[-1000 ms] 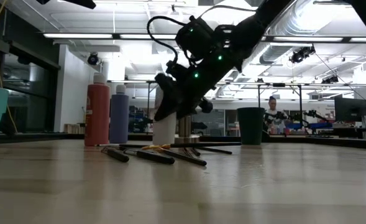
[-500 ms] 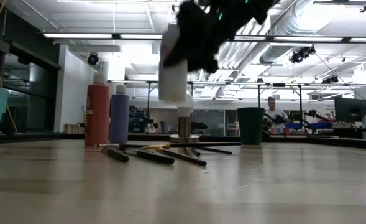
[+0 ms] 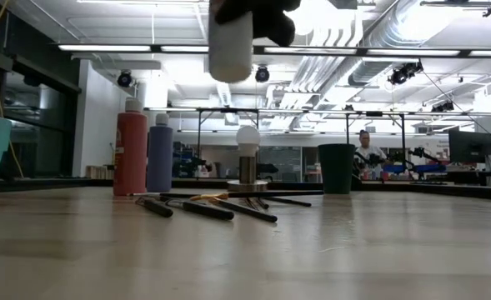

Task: Pick & Place Paint Supplies
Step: Put the white paint bottle into the green bin

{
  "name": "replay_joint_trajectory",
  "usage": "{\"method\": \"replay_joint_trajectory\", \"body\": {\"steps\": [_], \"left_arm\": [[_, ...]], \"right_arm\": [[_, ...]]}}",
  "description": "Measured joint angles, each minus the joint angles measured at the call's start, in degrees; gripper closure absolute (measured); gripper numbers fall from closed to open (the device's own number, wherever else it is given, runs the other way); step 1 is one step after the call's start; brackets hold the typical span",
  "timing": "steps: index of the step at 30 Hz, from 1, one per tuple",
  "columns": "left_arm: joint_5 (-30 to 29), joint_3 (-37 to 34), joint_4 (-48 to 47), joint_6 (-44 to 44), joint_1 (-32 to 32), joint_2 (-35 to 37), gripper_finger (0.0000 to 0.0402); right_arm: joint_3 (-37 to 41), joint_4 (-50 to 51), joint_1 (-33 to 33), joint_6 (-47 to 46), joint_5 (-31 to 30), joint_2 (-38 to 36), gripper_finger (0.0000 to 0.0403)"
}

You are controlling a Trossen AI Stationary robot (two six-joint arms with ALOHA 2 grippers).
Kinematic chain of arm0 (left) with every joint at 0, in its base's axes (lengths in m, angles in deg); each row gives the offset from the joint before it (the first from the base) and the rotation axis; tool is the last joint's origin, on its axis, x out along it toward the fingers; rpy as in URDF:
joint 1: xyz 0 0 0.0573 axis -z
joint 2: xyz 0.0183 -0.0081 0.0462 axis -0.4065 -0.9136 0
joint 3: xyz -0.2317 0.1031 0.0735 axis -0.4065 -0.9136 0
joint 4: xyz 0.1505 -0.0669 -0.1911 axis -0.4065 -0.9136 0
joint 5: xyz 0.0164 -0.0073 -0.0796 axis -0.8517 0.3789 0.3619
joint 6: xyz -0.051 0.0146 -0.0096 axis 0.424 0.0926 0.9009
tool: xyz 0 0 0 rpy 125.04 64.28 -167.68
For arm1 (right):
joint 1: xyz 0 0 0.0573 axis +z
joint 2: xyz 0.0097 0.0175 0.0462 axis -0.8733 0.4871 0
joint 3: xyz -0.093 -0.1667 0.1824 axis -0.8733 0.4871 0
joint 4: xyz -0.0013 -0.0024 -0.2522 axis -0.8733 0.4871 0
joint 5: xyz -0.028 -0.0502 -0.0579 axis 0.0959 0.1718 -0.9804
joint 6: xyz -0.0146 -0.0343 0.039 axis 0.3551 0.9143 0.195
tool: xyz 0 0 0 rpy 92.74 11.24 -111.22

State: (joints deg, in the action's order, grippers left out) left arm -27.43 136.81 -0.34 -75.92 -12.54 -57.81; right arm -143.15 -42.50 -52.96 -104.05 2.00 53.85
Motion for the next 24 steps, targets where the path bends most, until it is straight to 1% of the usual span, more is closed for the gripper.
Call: {"method": "replay_joint_trajectory", "body": {"steps": [2,4,13,17,24], "left_arm": [[0.5,1.6,0.5,-0.7,0.0,-1.6,0.0137],[1.3,2.3,-0.8,-1.2,0.0,-3.1,0.0137],[1.3,3.9,1.0,-2.0,-0.7,-8.1,0.0137],[2.5,3.9,1.9,-2.0,-1.8,-9.3,0.0137],[4.3,4.0,2.5,-1.9,-1.8,-10.2,0.0137]], "right_arm": [[-0.9,0.9,0.3,-0.1,-1.2,0.0,0.0230],[-1.0,1.5,0.4,-0.2,-1.9,0.0,0.0230],[-1.0,2.0,1.6,-1.5,-1.7,0.1,0.0230],[-1.0,2.1,2.2,-1.7,-1.8,0.1,0.0230],[-1.0,2.2,2.3,-2.5,-1.7,0.1,0.0229]]}}
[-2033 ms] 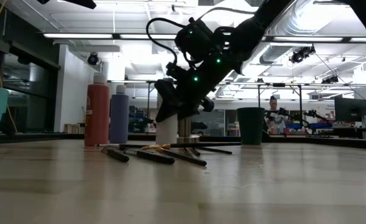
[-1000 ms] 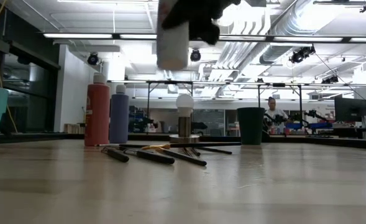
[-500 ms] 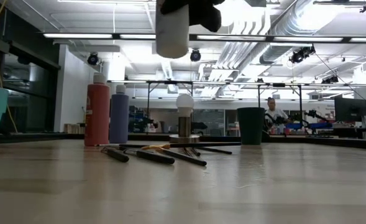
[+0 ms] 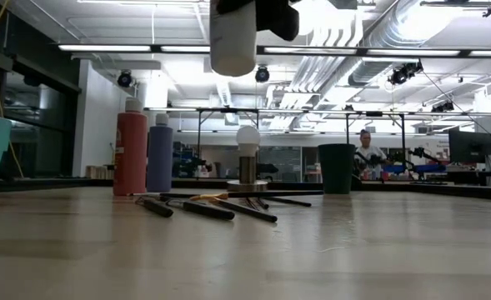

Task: Pick & Place Paint Supplies
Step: Put the white paint bottle into the green bin

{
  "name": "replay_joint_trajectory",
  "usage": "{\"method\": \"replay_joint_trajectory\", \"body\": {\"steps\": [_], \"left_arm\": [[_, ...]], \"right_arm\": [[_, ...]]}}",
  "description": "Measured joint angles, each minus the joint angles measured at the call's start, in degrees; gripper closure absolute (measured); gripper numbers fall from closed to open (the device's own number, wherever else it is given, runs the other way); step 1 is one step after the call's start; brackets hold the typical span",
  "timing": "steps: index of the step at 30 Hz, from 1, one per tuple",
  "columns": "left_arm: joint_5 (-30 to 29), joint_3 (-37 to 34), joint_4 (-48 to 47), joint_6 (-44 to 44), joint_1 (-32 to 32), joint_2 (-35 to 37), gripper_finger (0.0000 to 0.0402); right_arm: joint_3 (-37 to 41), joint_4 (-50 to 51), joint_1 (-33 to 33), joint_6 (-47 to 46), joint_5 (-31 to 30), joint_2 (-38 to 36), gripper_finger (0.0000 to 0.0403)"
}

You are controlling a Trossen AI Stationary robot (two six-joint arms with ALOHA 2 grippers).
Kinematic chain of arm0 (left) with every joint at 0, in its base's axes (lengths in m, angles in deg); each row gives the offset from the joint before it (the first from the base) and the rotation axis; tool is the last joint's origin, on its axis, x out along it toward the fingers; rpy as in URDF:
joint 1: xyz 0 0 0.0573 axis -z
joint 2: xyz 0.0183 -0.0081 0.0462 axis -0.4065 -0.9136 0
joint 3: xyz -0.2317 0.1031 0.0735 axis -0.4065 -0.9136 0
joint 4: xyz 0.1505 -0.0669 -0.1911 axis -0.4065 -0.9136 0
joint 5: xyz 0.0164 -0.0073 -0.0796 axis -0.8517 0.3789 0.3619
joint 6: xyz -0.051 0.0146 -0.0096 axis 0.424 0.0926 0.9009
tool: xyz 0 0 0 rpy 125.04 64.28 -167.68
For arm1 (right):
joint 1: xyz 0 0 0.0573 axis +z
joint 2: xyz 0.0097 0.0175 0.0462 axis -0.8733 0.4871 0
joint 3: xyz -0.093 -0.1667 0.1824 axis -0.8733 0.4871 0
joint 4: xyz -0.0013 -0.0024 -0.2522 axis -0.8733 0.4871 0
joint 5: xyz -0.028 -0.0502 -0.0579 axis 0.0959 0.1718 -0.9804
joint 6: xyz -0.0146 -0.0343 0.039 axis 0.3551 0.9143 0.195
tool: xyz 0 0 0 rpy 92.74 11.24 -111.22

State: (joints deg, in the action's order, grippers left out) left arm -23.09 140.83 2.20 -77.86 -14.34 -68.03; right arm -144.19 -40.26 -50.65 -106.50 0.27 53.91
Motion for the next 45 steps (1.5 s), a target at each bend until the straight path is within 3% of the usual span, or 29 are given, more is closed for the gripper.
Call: {"method": "replay_joint_trajectory", "body": {"steps": [11,22,28,45], "left_arm": [[1.4,-0.1,1.2,0.1,0.0,-2.4,0.0142],[1.6,-0.1,1.2,0.0,0.0,-1.8,0.0238],[1.8,-0.1,0.3,0.2,0.0,-1.8,0.0269],[3.0,-0.1,-0.3,0.1,0.0,-1.8,0.0283]], "right_arm": [[0.0,-0.2,0.0,-0.1,0.1,0.0,0.0229],[0.0,-0.1,0.0,0.2,0.1,0.0,0.0229],[0.0,0.6,0.0,0.2,0.2,0.0,0.0229],[0.0,0.8,0.0,0.0,0.2,0.0,0.0218]]}}
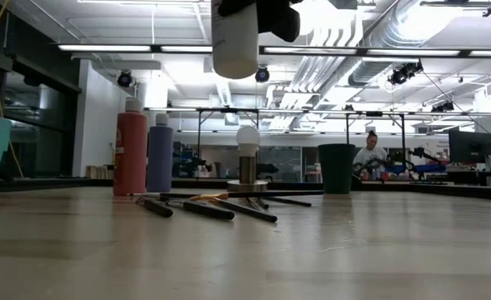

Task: Pick & Place Paint Supplies
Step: Put the white paint bottle into the green bin

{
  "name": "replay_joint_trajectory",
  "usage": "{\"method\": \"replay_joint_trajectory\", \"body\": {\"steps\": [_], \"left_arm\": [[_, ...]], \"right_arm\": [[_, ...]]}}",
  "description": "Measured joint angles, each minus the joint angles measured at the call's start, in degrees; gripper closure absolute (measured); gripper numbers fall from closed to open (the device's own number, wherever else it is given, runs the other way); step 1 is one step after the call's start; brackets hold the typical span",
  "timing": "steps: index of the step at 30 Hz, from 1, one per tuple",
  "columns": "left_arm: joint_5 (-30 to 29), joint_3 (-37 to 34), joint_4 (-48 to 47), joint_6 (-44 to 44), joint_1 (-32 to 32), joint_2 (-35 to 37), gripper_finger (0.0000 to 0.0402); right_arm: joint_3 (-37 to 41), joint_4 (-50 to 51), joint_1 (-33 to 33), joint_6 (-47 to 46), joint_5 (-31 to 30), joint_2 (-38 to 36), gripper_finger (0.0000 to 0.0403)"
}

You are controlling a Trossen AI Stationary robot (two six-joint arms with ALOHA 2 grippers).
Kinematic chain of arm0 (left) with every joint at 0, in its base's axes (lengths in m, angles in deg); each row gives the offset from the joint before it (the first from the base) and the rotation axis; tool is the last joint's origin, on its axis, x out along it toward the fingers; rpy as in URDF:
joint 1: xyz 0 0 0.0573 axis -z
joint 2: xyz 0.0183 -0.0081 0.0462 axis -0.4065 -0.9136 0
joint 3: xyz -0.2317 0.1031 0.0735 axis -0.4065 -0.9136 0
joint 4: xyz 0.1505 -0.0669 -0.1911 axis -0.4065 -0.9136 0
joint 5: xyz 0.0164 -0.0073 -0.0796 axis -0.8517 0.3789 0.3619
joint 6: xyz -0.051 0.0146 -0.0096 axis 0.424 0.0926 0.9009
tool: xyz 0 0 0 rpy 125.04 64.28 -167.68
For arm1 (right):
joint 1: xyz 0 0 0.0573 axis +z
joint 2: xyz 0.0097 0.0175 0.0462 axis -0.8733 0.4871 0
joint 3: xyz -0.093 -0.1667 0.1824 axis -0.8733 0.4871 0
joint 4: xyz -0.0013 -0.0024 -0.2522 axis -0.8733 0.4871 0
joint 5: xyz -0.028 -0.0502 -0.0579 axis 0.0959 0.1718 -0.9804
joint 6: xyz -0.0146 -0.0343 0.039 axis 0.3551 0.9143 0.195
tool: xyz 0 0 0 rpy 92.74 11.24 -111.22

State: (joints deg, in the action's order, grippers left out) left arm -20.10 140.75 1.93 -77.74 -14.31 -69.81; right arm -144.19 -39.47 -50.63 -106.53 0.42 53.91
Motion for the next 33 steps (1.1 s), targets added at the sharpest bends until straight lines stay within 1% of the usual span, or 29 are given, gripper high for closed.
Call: {"method": "replay_joint_trajectory", "body": {"steps": [5,10,16,22,30,33], "left_arm": [[0.4,0.0,-0.2,-0.9,0.0,0.0,0.0283],[1.8,0.0,-0.4,-1.7,0.1,0.0,0.0284],[1.9,-0.1,-0.6,-3.0,0.2,0.0,0.0284],[2.1,-0.1,-1.2,-3.2,0.2,0.6,0.0284],[1.9,-0.1,-2.3,-3.7,0.2,3.3,0.0284],[2.1,-0.1,-4.1,-3.6,0.6,4.1,0.0284]], "right_arm": [[0.0,0.1,0.0,-0.1,0.5,0.0,0.0201],[0.0,0.1,-0.1,-1.3,3.7,0.0,0.0183],[0.0,1.6,-0.1,-3.3,6.4,-0.4,0.0168],[0.0,2.0,0.0,-5.0,9.8,-1.4,0.0164],[-0.1,3.5,1.0,-5.8,9.9,-4.1,0.0164],[-0.1,3.9,1.4,-6.7,9.9,-4.9,0.0164]]}}
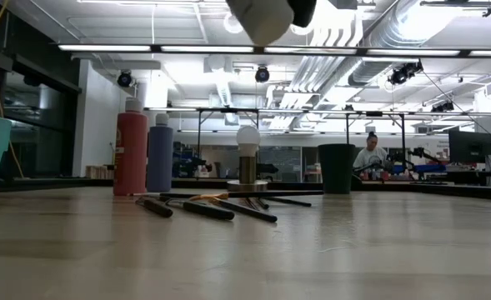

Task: Pick & Place Paint Supplies
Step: Put the white paint bottle into the green bin

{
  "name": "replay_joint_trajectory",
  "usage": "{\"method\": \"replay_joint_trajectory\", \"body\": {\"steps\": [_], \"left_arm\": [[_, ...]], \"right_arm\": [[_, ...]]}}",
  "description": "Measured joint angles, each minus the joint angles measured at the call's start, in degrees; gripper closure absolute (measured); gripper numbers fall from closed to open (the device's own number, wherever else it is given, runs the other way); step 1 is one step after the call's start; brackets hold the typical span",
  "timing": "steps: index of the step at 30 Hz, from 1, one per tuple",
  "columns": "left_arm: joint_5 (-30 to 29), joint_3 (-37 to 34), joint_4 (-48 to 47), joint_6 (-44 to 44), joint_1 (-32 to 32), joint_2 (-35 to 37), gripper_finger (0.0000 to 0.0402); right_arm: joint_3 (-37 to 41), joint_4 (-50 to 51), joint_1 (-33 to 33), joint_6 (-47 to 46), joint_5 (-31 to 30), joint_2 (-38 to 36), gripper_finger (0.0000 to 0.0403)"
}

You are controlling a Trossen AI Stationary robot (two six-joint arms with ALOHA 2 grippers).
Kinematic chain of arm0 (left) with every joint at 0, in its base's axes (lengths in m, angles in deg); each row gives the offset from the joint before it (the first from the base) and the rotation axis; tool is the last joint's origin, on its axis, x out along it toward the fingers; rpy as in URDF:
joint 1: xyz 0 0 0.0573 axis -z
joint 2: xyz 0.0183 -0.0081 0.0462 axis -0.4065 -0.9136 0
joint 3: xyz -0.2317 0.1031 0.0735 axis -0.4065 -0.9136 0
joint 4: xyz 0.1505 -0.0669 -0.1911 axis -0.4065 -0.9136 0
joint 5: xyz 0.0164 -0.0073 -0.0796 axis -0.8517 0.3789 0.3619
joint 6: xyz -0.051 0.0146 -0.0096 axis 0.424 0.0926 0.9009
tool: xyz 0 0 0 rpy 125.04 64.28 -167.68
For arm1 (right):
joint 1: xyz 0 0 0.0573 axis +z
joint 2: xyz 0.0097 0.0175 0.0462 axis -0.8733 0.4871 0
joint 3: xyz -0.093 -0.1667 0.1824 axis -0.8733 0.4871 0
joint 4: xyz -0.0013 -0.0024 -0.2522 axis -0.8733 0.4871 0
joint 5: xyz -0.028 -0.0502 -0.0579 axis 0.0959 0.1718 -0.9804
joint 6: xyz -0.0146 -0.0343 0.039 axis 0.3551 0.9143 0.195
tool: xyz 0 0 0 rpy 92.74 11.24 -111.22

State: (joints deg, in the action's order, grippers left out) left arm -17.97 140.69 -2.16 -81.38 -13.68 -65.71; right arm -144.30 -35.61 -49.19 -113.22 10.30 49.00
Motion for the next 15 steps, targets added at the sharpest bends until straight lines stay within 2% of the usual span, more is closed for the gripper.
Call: {"method": "replay_joint_trajectory", "body": {"steps": [7,15], "left_arm": [[-1.9,-0.2,-6.1,0.3,2.1,1.5,0.0284],[-1.7,-0.1,-12.5,4.3,6.3,2.3,0.0284]], "right_arm": [[0.0,1.1,2.0,-1.4,0.5,-1.6,0.0164],[0.1,2.1,3.2,-3.4,-5.0,-2.1,0.0164]]}}
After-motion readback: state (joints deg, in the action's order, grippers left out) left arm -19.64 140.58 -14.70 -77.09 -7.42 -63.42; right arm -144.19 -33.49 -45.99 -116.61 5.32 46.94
